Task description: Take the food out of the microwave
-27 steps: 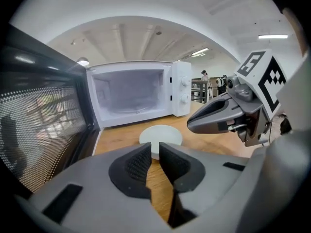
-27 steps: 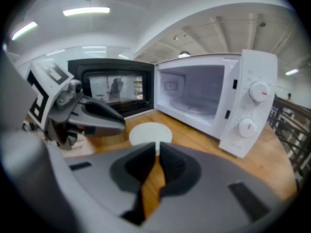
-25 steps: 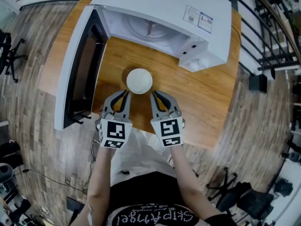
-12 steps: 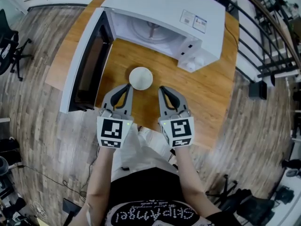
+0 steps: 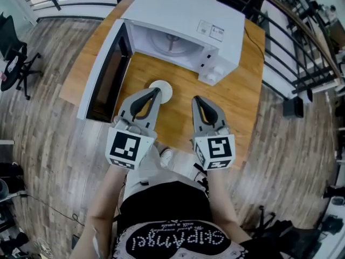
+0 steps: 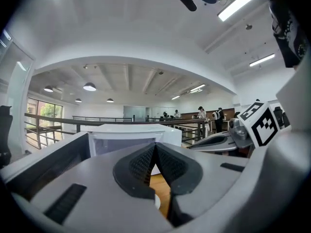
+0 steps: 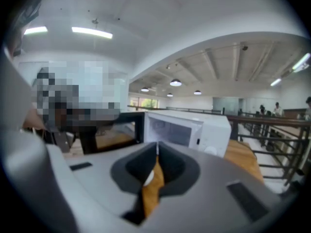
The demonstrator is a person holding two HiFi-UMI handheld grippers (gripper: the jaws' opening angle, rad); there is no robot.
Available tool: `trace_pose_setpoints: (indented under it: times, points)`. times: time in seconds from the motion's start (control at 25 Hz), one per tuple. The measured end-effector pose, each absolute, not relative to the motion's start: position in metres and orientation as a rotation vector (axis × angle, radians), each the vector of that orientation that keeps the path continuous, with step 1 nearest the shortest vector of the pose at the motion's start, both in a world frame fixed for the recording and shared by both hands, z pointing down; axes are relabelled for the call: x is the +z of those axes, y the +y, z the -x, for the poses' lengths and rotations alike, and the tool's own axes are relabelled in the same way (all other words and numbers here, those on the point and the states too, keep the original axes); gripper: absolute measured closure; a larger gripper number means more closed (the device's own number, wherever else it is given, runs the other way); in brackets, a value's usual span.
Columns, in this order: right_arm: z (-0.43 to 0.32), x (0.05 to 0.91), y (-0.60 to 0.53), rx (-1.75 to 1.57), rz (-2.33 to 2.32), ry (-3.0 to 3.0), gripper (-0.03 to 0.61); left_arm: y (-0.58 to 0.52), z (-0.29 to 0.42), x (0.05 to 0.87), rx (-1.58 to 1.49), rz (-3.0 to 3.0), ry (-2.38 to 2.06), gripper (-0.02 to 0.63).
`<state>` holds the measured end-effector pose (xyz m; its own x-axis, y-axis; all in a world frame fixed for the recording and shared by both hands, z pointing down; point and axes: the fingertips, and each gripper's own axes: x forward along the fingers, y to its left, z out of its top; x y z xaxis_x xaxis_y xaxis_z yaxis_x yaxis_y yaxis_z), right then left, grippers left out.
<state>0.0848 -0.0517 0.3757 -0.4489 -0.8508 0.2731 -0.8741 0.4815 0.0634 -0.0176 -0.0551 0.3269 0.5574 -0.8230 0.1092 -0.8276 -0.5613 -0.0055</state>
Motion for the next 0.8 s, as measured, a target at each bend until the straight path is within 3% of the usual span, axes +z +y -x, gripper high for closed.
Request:
trace_pose_setpoints:
  times: [0.28, 0.8]
  points:
    - [-0.109, 0.318, -0.046, 0.123, -1.604, -2.502, 0.543, -0.039, 0.021, 0.282, 0.074, -2.762, -1.377, 0.583]
    - [-0.12, 0.273, -0.003, 0.143, -1.793, -2.431, 0.543, -0.035, 0.098, 0.257, 0.005, -2.697, -1.51, 0.583]
